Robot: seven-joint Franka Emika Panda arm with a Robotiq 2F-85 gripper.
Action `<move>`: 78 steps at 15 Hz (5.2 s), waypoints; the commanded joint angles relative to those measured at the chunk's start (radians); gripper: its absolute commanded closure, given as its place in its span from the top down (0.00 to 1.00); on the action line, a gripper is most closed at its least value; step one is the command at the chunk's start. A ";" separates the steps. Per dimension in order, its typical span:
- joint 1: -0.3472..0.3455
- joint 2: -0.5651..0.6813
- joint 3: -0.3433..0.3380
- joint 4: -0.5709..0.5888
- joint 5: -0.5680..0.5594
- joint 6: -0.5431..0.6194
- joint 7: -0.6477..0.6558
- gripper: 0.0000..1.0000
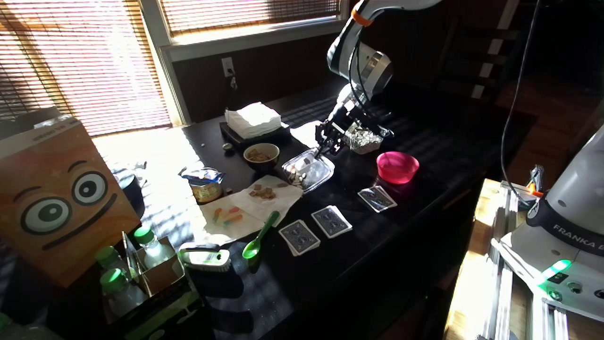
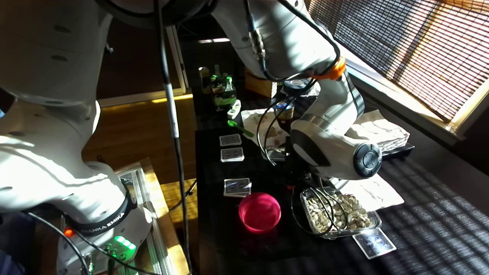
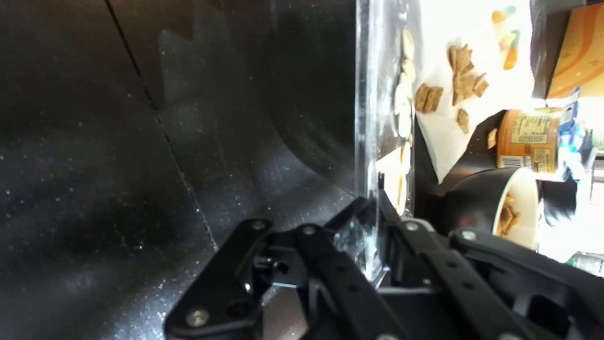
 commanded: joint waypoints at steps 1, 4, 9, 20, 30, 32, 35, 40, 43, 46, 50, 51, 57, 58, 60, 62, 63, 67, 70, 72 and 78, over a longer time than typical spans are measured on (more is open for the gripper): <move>0.012 0.020 -0.025 0.023 0.059 -0.043 -0.052 0.02; 0.015 0.020 -0.033 0.022 0.081 -0.056 -0.071 0.02; 0.019 0.021 -0.048 0.022 0.099 -0.079 -0.095 0.02; 0.027 0.018 -0.073 0.021 0.142 -0.125 -0.138 0.02; 0.024 0.021 -0.090 0.019 0.185 -0.171 -0.176 0.02; 0.024 0.022 -0.094 0.019 0.203 -0.183 -0.187 0.02; 0.026 0.026 -0.103 0.020 0.210 -0.201 -0.194 0.02; 0.027 0.029 -0.111 0.022 0.226 -0.221 -0.205 0.02; 0.027 0.027 -0.118 0.021 0.234 -0.233 -0.213 0.02; 0.027 0.025 -0.126 0.021 0.235 -0.243 -0.213 0.02; 0.025 0.020 -0.133 0.021 0.235 -0.247 -0.215 0.02; 0.024 0.017 -0.135 0.020 0.236 -0.249 -0.216 0.02; 0.022 0.009 -0.143 0.023 0.240 -0.277 -0.217 0.02; 0.022 0.009 -0.144 0.023 0.240 -0.284 -0.215 0.02; 0.022 0.005 -0.146 0.022 0.241 -0.295 -0.215 0.02; 0.024 0.000 -0.150 0.020 0.239 -0.300 -0.215 0.02; 0.025 -0.002 -0.151 0.020 0.238 -0.302 -0.216 0.02; 0.024 -0.009 -0.155 0.016 0.240 -0.308 -0.218 0.02; 0.022 -0.012 -0.157 0.015 0.247 -0.316 -0.223 0.02; 0.021 -0.012 -0.159 0.014 0.256 -0.321 -0.228 0.02; 0.021 -0.020 -0.170 0.008 0.270 -0.344 -0.247 0.02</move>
